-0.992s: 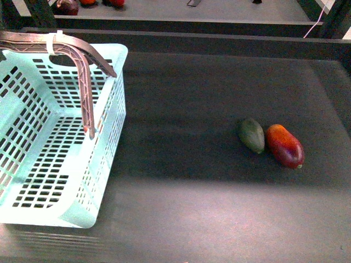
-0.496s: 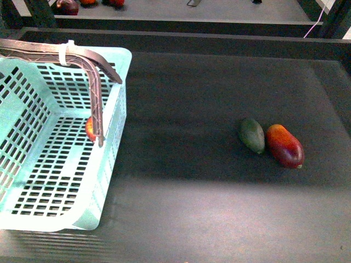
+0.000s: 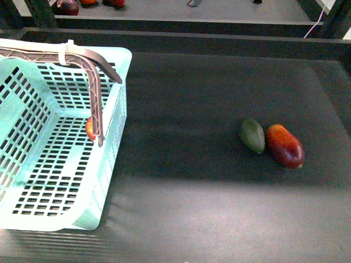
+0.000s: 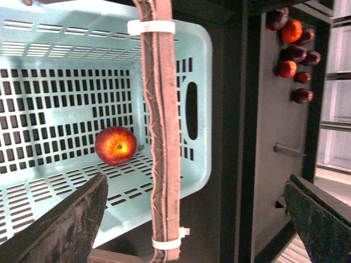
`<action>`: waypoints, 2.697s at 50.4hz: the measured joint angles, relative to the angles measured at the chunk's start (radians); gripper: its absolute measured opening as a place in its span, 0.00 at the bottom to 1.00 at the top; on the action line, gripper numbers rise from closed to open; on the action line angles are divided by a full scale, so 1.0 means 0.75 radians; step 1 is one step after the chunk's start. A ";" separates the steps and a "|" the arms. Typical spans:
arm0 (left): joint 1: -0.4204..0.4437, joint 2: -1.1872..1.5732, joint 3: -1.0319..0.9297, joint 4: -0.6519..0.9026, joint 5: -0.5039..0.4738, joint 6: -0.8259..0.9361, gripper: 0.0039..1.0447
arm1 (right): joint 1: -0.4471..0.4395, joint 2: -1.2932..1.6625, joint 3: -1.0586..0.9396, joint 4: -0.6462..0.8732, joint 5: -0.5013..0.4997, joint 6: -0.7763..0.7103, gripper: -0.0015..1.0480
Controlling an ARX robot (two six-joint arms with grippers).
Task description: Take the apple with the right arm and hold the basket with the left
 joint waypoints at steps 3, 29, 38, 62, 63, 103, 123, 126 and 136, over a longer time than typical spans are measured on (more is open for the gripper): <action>-0.001 -0.019 0.000 -0.001 -0.002 0.014 0.93 | 0.000 0.000 0.000 0.000 0.000 0.000 0.92; 0.148 -0.417 -0.931 1.471 0.387 1.997 0.02 | 0.000 0.000 0.000 0.000 0.001 0.000 0.92; 0.153 -0.569 -1.050 1.455 0.394 2.026 0.03 | 0.000 0.000 0.000 0.000 0.001 0.000 0.92; 0.153 -0.958 -1.231 1.249 0.394 2.033 0.03 | 0.000 -0.001 0.000 0.000 0.001 0.000 0.92; 0.153 -0.962 -1.244 1.270 0.394 2.033 0.03 | 0.000 0.000 0.000 0.000 0.001 0.000 0.92; 0.154 -1.486 -1.271 0.785 0.393 2.036 0.03 | 0.000 0.000 0.000 0.000 0.001 0.000 0.92; 0.154 -1.719 -1.271 0.510 0.394 2.036 0.03 | 0.000 -0.001 0.000 0.000 0.001 0.000 0.92; 0.154 -1.804 -1.271 0.444 0.394 2.036 0.03 | 0.000 0.000 0.000 0.000 0.001 0.000 0.92; 0.154 -1.833 -1.271 0.433 0.393 2.036 0.03 | 0.000 -0.001 0.000 0.000 0.001 0.000 0.92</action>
